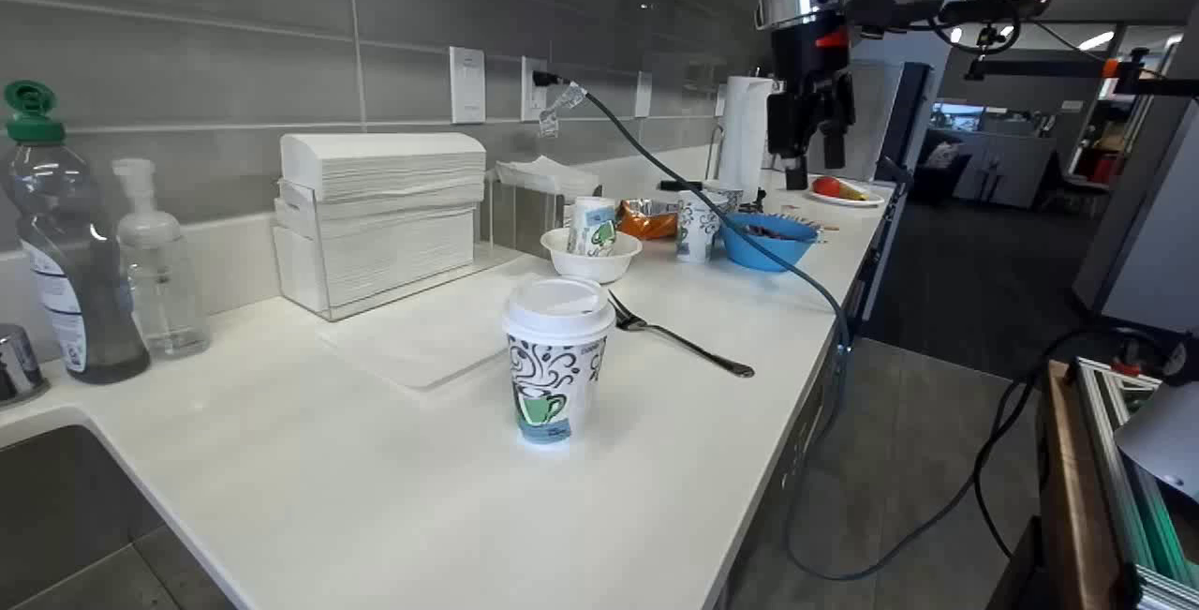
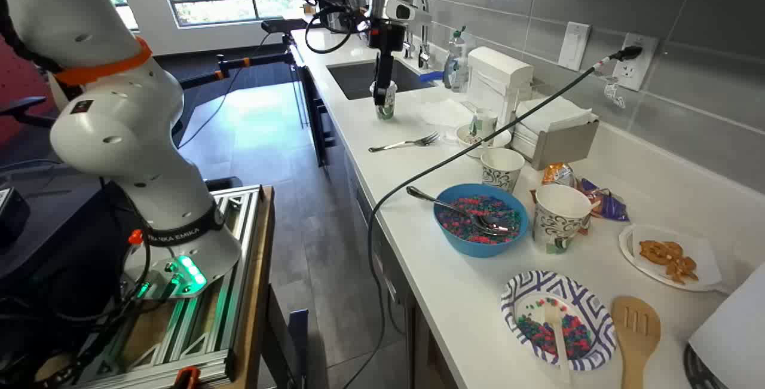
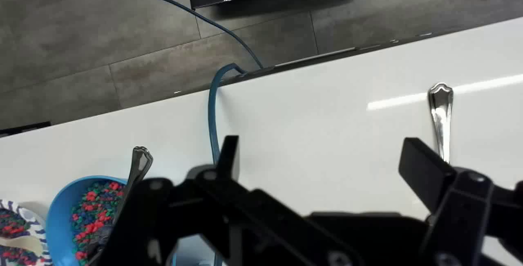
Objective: Transfer a spoonful of contents from the blue bowl to the white bowl
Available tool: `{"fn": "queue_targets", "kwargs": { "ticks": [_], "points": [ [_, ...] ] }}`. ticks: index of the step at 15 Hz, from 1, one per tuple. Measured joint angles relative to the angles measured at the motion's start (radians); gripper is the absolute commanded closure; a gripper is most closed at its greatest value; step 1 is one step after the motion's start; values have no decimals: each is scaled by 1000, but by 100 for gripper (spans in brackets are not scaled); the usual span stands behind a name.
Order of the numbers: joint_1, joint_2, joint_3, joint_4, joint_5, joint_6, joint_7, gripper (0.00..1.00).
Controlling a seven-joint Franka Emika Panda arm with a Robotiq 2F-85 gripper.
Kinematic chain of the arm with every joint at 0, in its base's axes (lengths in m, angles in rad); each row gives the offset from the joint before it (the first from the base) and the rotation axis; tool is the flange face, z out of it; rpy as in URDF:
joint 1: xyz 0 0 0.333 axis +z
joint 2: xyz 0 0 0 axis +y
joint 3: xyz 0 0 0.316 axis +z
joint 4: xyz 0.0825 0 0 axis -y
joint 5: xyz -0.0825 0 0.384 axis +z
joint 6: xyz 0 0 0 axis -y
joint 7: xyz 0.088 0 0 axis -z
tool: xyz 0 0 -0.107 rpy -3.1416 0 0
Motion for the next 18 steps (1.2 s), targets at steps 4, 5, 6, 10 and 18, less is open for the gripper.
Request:
{"fn": "queue_targets", "kwargs": {
  "ticks": [4,5,6,10,18],
  "points": [
    [0,0,0,0,0,0,0,0],
    [0,0,0,0,0,0,0,0],
    [0,0,0,0,0,0,0,0],
    [0,0,0,0,0,0,0,0],
    [24,-5,-38,-3,13,3,-2,0]
  ]
}}
